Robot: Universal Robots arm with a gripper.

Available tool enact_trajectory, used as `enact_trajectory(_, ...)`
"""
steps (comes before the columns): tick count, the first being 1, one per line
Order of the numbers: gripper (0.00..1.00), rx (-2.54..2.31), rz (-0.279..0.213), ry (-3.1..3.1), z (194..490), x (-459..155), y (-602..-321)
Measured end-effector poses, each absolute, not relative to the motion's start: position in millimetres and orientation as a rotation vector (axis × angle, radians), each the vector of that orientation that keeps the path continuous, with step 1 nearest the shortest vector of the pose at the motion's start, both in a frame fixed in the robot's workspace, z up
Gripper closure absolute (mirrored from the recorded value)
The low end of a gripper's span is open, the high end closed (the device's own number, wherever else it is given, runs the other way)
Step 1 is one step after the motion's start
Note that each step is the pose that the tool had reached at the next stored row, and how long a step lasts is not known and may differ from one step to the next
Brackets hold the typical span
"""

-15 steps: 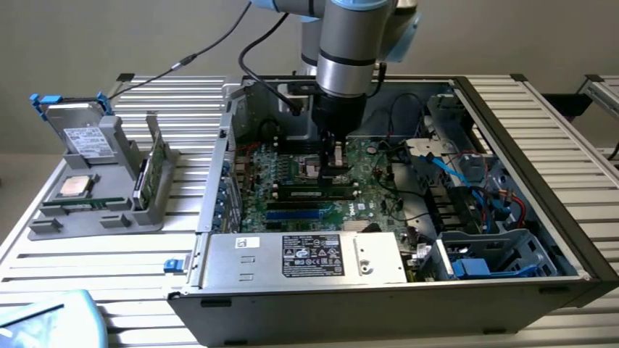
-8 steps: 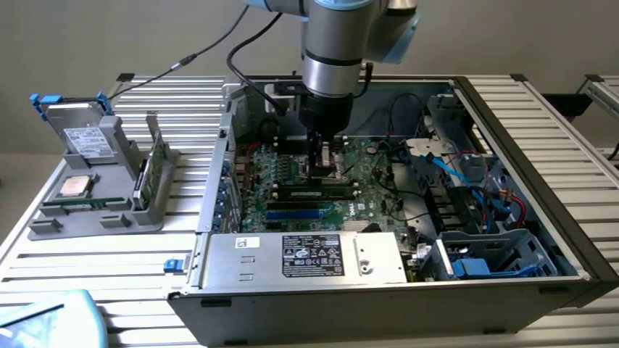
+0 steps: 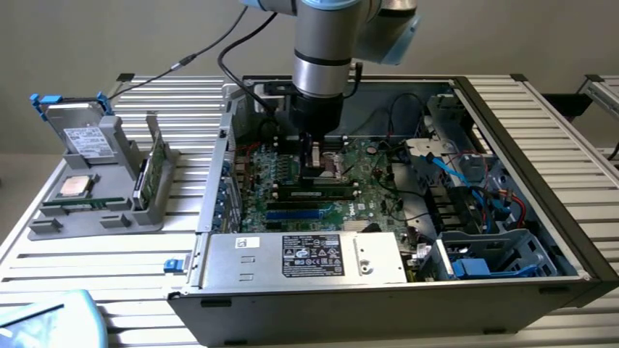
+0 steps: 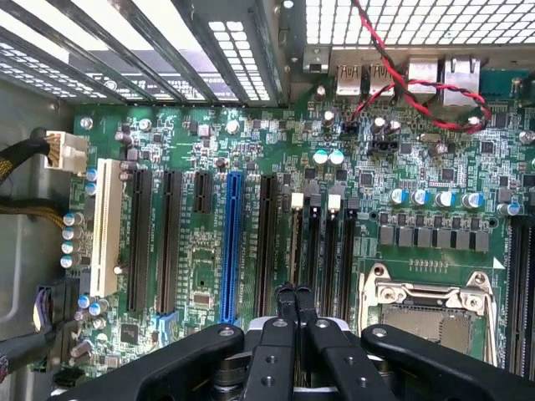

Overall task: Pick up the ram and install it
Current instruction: 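Press down the ram until it locks into place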

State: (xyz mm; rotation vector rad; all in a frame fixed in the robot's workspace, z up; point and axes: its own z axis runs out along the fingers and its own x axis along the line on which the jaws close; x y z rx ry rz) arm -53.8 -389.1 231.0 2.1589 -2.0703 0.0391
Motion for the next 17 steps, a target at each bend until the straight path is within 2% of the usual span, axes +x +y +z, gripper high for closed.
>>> enact_trajectory(10,0.90,2.159,0.045,-2.072,224.0,-54.2,-389.2)
enact_trajectory(17,0.90,2.155,0.033,-2.066,232.6,-51.9,-389.1)
